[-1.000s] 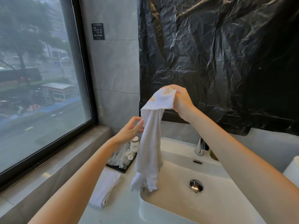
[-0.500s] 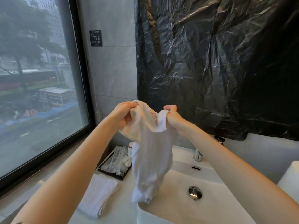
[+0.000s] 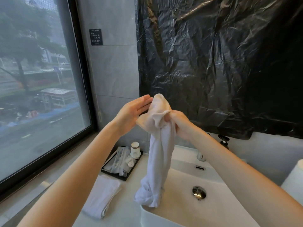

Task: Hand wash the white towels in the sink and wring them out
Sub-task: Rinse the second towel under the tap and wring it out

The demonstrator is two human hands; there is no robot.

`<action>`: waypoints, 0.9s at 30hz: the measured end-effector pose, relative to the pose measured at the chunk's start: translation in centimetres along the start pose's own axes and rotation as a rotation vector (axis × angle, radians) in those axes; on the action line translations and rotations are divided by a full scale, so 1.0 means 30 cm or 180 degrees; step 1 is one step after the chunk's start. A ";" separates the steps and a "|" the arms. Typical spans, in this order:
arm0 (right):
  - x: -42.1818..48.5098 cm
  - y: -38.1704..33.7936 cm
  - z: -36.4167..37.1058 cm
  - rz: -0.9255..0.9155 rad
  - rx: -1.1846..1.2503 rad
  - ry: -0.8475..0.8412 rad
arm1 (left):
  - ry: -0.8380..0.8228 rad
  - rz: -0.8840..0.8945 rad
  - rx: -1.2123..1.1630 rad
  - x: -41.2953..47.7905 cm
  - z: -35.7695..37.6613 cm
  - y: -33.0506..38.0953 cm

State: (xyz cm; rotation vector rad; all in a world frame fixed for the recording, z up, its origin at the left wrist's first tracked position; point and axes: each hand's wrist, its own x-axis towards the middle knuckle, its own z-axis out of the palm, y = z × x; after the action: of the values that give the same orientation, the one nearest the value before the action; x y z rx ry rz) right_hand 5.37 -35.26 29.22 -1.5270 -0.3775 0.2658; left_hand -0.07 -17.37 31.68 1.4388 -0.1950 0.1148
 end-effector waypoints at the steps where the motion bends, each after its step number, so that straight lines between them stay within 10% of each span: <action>1: 0.005 -0.005 -0.011 0.0090 0.0099 0.0132 | -0.0051 0.0021 -0.0075 -0.007 -0.003 -0.016; 7: 0.005 -0.058 -0.062 0.0090 0.1001 -0.0511 | -0.0486 -0.0260 0.0657 -0.041 0.077 -0.222; 14: -0.034 -0.003 -0.179 0.0073 0.0609 0.0276 | 0.0258 0.0011 0.2426 0.008 0.123 -0.303; 20: -0.146 0.212 -0.318 0.1604 0.0792 0.0203 | 0.0413 0.0242 0.2438 0.021 0.134 -0.291; 27: -0.203 0.294 -0.379 0.1837 -0.2069 -0.0131 | -0.0235 0.0236 0.2882 0.041 0.183 -0.317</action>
State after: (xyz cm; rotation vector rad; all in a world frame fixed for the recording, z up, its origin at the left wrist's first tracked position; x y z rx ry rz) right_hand 4.93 -47.82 19.94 -2.2616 -0.0346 0.6729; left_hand 2.65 -24.08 23.34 2.3401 -0.2743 0.2283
